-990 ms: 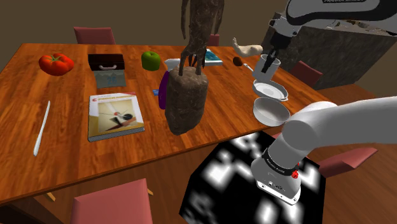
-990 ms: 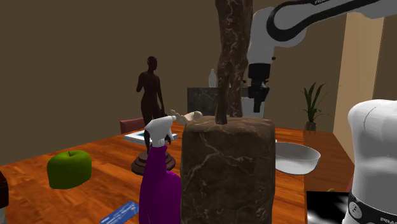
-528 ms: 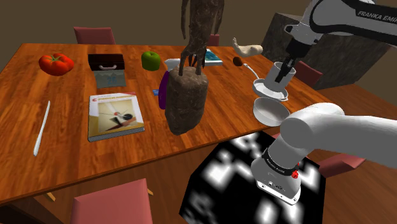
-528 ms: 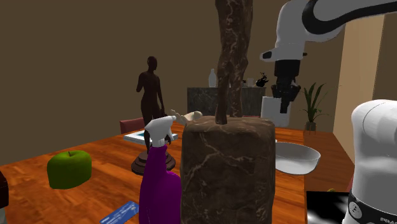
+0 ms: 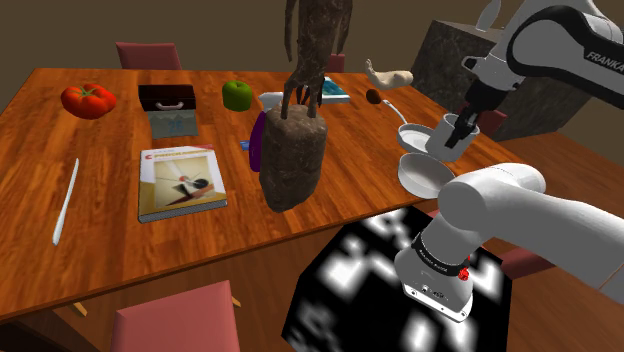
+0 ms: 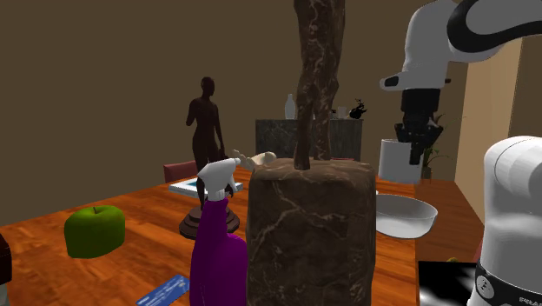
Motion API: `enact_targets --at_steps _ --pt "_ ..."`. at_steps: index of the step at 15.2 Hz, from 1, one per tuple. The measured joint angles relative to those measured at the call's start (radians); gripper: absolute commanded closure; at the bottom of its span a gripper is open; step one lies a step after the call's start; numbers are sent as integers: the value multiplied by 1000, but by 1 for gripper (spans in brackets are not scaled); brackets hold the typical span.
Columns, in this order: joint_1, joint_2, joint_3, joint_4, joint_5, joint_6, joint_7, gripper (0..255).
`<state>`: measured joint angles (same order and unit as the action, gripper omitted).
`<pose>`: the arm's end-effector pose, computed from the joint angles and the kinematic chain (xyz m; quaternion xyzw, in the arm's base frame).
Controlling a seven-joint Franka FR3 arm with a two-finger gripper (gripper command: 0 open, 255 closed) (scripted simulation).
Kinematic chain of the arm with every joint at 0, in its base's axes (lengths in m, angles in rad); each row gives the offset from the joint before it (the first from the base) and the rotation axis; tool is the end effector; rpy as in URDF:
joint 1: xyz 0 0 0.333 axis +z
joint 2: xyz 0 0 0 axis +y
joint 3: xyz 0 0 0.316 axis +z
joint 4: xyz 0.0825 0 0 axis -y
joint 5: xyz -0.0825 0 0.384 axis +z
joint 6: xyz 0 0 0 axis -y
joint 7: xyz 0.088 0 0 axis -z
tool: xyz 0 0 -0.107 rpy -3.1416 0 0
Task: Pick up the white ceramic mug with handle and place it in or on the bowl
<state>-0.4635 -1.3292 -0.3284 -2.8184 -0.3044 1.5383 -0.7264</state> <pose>0.1136 -0.1674 0.4835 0.9966 0.0803 0.0175 0.0039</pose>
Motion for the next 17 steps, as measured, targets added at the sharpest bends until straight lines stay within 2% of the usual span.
enact_targets --at_steps 12,17 --pt "-51 -46 -71 -168 -72 116 -10 255" --pt "-52 -44 -75 -178 -76 129 -8 255"
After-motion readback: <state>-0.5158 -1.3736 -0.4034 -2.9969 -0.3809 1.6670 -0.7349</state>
